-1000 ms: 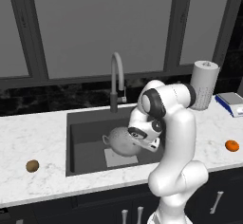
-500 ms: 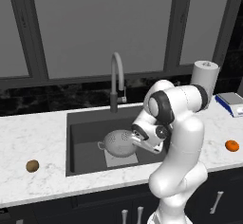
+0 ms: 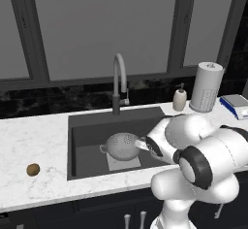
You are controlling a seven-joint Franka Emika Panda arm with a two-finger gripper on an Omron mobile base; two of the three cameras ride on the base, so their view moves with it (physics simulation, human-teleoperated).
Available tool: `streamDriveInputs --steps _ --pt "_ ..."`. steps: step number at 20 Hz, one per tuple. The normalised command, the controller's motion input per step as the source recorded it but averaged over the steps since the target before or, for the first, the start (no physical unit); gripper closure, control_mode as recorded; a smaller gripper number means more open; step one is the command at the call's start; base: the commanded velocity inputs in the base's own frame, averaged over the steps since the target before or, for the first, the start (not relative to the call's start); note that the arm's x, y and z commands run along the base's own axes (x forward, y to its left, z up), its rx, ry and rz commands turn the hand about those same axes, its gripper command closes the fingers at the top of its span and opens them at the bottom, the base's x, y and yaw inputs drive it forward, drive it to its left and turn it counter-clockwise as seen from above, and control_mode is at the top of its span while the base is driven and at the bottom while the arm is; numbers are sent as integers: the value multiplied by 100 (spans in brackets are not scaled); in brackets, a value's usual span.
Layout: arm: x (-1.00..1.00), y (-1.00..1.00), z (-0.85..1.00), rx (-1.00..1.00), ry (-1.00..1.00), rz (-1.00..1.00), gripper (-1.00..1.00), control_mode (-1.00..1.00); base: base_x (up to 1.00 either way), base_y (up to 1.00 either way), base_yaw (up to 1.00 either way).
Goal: Put the colander in the sink, put the orange, kiwi in the colander, and turn on the sink faucet and pour water over the colander.
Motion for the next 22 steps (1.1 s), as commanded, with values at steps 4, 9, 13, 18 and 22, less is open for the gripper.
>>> streamDriveInputs --steps 4,9,13,18,22 --pt "-48 -39 100 3 -24 6 -100 -100 0 0 0" --pt "-37 -40 100 3 -13 2 -100 -100 0 0 0" --pt "-53 -48 92 2 -2 0 -100 -100 0 0 0" --pt "-43 -82 53 0 11 3 -100 -100 0 0 0" --pt "-30 -100 58 0 4 7 -100 -100 0 0 0"
